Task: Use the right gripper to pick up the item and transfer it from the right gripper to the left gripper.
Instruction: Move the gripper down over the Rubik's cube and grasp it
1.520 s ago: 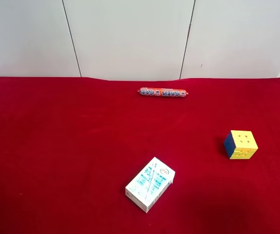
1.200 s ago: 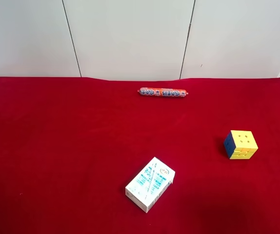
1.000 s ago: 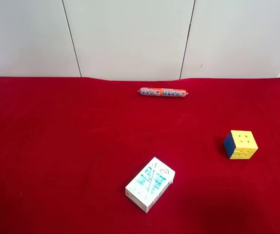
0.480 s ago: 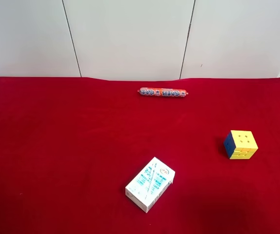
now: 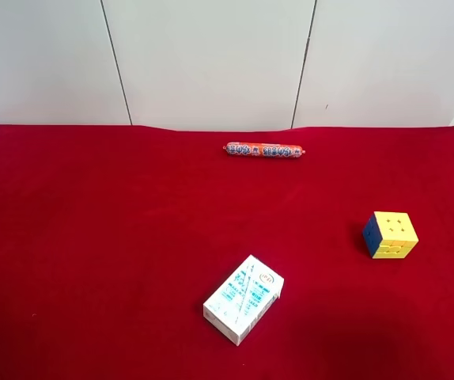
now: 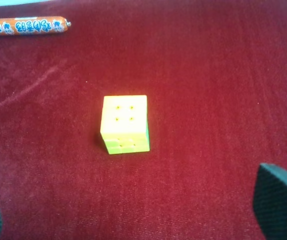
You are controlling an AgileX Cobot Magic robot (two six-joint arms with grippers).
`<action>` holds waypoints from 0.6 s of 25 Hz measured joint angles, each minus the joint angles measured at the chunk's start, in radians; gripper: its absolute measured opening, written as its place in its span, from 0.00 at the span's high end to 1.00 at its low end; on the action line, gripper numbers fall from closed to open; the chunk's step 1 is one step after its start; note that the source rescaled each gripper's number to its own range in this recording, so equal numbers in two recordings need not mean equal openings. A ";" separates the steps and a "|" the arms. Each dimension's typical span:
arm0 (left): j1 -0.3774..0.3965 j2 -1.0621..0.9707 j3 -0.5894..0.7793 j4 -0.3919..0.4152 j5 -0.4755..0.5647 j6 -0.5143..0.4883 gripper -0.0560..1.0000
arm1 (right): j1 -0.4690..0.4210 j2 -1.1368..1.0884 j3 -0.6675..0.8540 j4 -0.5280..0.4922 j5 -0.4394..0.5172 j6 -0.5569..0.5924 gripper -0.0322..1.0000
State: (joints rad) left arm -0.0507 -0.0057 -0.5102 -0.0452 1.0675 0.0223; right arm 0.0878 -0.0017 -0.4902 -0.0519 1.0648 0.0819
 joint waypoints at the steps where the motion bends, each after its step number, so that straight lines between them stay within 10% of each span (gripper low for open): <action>1: 0.000 0.000 0.000 0.000 0.000 0.000 0.00 | 0.000 0.000 0.000 0.000 0.000 0.000 0.00; 15: 0.000 0.000 0.000 0.000 0.000 0.000 0.00 | 0.000 0.086 -0.047 0.005 -0.009 0.000 0.00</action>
State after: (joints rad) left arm -0.0507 -0.0057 -0.5102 -0.0452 1.0675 0.0223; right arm 0.0878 0.0840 -0.5369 -0.0467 1.0558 0.0819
